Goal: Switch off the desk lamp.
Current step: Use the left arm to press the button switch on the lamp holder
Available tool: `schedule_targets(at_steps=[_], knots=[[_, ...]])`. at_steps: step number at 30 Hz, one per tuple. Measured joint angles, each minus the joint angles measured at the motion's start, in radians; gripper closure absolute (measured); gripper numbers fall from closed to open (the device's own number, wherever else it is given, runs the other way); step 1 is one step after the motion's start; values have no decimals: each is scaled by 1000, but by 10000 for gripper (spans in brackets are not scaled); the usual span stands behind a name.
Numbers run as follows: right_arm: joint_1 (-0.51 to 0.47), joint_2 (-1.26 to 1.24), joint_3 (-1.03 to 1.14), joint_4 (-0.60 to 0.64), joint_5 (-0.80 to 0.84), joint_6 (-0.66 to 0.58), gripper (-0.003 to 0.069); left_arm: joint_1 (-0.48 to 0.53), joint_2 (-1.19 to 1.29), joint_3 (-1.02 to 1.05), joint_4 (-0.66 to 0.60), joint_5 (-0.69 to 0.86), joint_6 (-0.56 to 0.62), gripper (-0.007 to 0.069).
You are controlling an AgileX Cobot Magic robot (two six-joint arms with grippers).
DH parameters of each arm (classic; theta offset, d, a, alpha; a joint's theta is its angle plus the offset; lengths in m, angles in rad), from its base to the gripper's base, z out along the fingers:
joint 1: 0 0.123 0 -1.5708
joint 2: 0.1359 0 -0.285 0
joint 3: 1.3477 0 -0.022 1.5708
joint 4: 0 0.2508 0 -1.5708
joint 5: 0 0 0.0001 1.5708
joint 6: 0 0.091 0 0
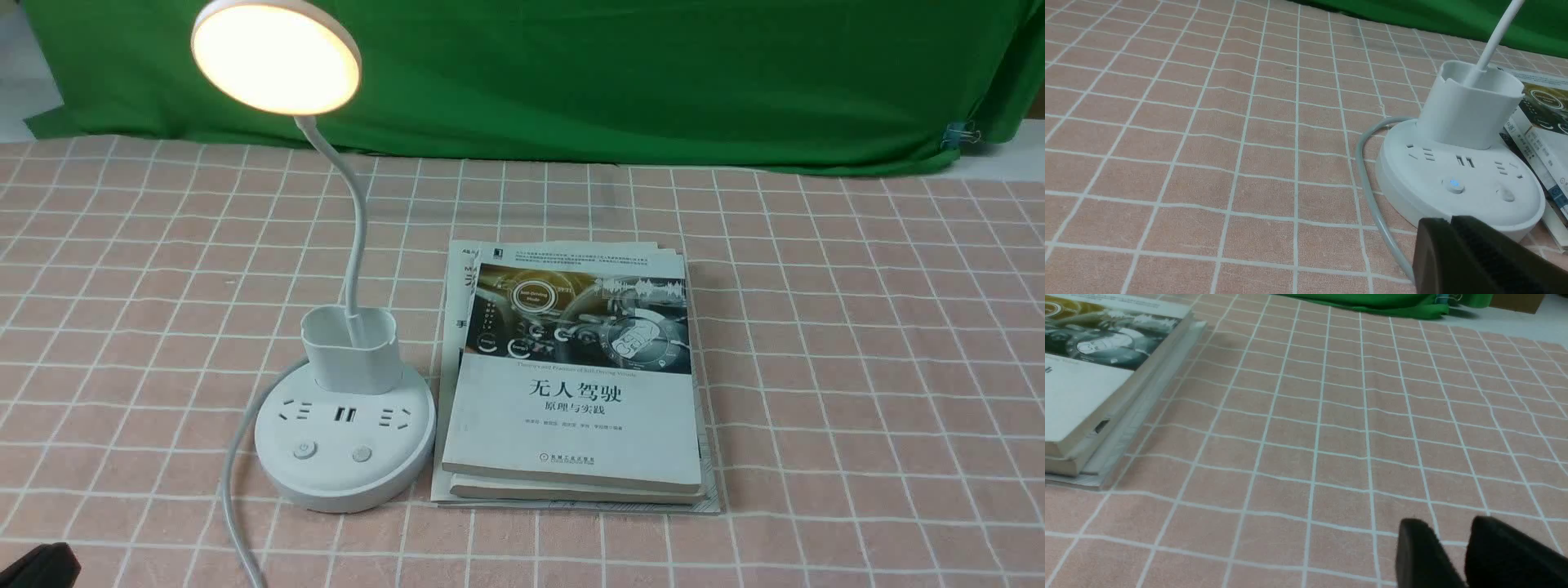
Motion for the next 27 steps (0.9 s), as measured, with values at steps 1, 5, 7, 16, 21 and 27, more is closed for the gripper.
schedule_targets(at_steps=[1, 5, 7, 16, 21, 27], knots=[[0, 0, 0, 0, 0, 0, 419, 0, 0, 0, 0, 0, 0, 619], [0, 0, 0, 0, 0, 0, 419, 0, 0, 0, 0, 0, 0, 619], [0, 0, 0, 0, 0, 0, 419, 0, 0, 0, 0, 0, 0, 619], [0, 0, 0, 0, 0, 0, 419, 0, 0, 0, 0, 0, 0, 619], [0, 0, 0, 0, 0, 0, 419, 0, 0, 0, 34, -34, 1, 619], [0, 0, 0, 0, 0, 0, 419, 0, 0, 0, -237, -227, -144, 619]])
